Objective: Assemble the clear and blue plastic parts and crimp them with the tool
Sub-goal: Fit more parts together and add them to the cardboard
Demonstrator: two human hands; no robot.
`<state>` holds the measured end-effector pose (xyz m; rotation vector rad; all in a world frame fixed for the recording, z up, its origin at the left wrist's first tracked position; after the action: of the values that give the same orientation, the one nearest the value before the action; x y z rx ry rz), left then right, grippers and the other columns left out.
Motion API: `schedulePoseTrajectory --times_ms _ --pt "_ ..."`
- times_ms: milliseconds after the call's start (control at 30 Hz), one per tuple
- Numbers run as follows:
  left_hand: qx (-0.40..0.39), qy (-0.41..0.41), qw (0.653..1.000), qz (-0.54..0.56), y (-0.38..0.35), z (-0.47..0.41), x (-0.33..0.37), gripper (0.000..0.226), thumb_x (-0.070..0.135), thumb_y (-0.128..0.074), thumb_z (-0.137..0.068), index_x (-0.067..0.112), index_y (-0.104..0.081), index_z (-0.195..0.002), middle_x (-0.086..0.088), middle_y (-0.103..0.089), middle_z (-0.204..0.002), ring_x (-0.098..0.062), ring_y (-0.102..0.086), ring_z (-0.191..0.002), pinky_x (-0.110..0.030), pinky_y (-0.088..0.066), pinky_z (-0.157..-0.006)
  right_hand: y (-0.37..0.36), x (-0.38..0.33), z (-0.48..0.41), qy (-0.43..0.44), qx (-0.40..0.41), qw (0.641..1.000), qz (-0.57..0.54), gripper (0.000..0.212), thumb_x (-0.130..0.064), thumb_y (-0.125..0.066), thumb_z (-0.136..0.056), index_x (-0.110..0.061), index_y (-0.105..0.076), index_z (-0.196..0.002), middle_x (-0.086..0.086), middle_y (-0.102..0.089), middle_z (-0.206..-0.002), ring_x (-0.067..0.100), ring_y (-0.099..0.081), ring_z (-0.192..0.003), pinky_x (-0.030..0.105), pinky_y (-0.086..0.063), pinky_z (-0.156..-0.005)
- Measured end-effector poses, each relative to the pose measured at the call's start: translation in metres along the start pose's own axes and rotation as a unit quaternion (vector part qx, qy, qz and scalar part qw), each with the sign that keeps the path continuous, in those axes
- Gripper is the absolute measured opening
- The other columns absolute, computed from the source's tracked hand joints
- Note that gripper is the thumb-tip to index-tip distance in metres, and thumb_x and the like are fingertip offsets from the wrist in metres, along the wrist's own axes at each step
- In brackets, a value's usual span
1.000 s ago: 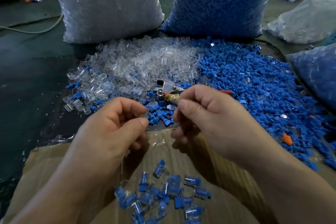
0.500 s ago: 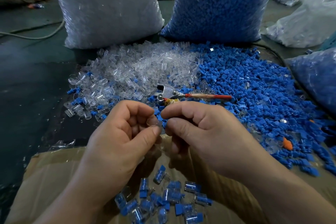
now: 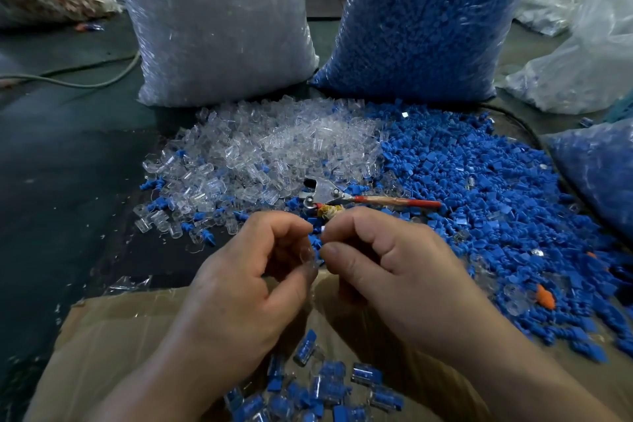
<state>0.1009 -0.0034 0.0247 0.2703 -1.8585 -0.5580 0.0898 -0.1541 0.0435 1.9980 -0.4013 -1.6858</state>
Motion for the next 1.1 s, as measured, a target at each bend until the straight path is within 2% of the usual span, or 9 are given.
schedulePoseTrajectory --times_ms 100,267,367,433,567,633,700,867,1100 --pt "0.005 0.003 1.000 -0.011 0.000 -0.001 0.004 0.048 0.022 -0.078 -0.080 0.055 -0.056 -0.108 0.024 -0.069 -0.100 0.001 -0.069 -0.089 -0.007 -0.051 -0.072 -0.002 -0.005 -0.001 0.032 -0.001 0.999 0.040 0.005 -0.036 -0.062 -0.092 -0.039 -0.059 -0.095 -0.022 -0.064 -0.081 0.002 -0.063 -0.075 0.023 -0.049 -0.062" --pt "0.015 0.041 0.998 0.055 -0.002 -0.001 0.000 0.053 0.008 -0.080 -0.079 0.053 -0.063 -0.101 0.015 -0.073 -0.093 -0.006 -0.072 -0.081 -0.020 -0.059 -0.072 -0.003 -0.008 -0.002 0.061 -0.003 0.996 0.066 0.011 -0.041 -0.056 -0.089 -0.042 -0.058 -0.100 -0.028 -0.061 -0.093 -0.003 -0.061 -0.088 0.016 -0.047 -0.070" --pt "0.011 0.064 0.997 0.040 -0.003 -0.001 -0.004 0.042 0.017 -0.080 -0.078 0.053 -0.066 -0.095 0.020 -0.073 -0.085 0.002 -0.069 -0.075 -0.009 -0.052 -0.066 -0.005 -0.009 -0.002 0.080 -0.002 0.992 0.098 0.011 -0.038 -0.053 -0.092 -0.040 -0.057 -0.102 -0.025 -0.060 -0.096 -0.006 -0.057 -0.091 0.011 -0.043 -0.075" --pt "-0.001 0.076 0.996 0.041 -0.004 0.000 -0.005 0.037 0.021 -0.079 -0.079 0.052 -0.067 -0.095 0.020 -0.072 -0.082 0.004 -0.067 -0.070 -0.008 -0.050 -0.062 -0.006 -0.011 -0.001 0.092 0.004 0.989 0.116 0.011 -0.039 -0.049 -0.093 -0.040 -0.057 -0.102 -0.024 -0.059 -0.098 -0.007 -0.055 -0.091 0.010 -0.041 -0.078" --pt "-0.042 0.097 0.988 0.116 -0.010 0.002 -0.008 0.025 0.029 -0.075 -0.084 0.049 -0.068 -0.098 0.008 -0.072 -0.083 -0.006 -0.068 -0.070 -0.021 -0.057 -0.064 -0.004 -0.015 0.000 0.109 0.024 0.987 0.119 0.017 -0.040 -0.046 -0.093 -0.038 -0.057 -0.105 -0.023 -0.059 -0.100 -0.004 -0.056 -0.094 0.016 -0.044 -0.079" --pt "-0.040 0.104 0.984 0.141 -0.010 0.002 -0.006 0.012 0.048 -0.071 -0.086 0.048 -0.069 -0.097 0.007 -0.072 -0.080 -0.004 -0.066 -0.067 -0.018 -0.055 -0.062 -0.003 -0.016 0.001 0.117 0.031 0.985 0.121 0.015 -0.038 -0.048 -0.094 -0.037 -0.058 -0.105 -0.022 -0.059 -0.100 -0.004 -0.057 -0.093 0.018 -0.045 -0.077" --pt "-0.032 0.104 0.986 0.130 -0.008 0.000 -0.003 0.023 0.059 -0.063 -0.075 0.049 -0.069 -0.095 0.011 -0.072 -0.076 0.000 -0.065 -0.062 -0.014 -0.051 -0.057 -0.004 -0.017 0.002 0.125 0.033 0.983 0.128 0.014 -0.037 -0.049 -0.094 -0.037 -0.059 -0.105 -0.021 -0.059 -0.099 -0.002 -0.058 -0.091 0.020 -0.048 -0.074" --pt "-0.028 0.149 0.964 0.219 -0.015 0.000 -0.007 0.017 0.032 -0.067 -0.074 0.038 -0.075 -0.089 -0.005 -0.071 -0.067 -0.014 -0.067 -0.057 -0.019 -0.052 -0.053 -0.004 -0.020 0.003 0.132 0.030 0.981 0.138 0.018 -0.036 -0.047 -0.094 -0.033 -0.060 -0.106 -0.017 -0.059 -0.100 0.004 -0.060 -0.089 0.029 -0.051 -0.072" --pt "-0.029 0.177 0.949 0.258 -0.020 0.001 -0.015 0.017 0.031 -0.068 -0.073 0.032 -0.076 -0.088 -0.010 -0.069 -0.063 -0.020 -0.065 -0.054 -0.022 -0.053 -0.053 -0.006 -0.019 0.002 0.127 0.014 0.981 0.147 0.015 -0.028 -0.053 -0.096 -0.026 -0.064 -0.105 -0.010 -0.059 -0.098 0.012 -0.060 -0.087 0.039 -0.051 -0.072"
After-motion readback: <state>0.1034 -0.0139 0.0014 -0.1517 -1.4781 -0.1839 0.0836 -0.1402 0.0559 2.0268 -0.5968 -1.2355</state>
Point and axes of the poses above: each hand's wrist, its own z-axis away from the middle knuckle, its own y-axis out of the back of the hand, x = y × z, the point moved 9 cm from there along -z, towards the middle knuckle
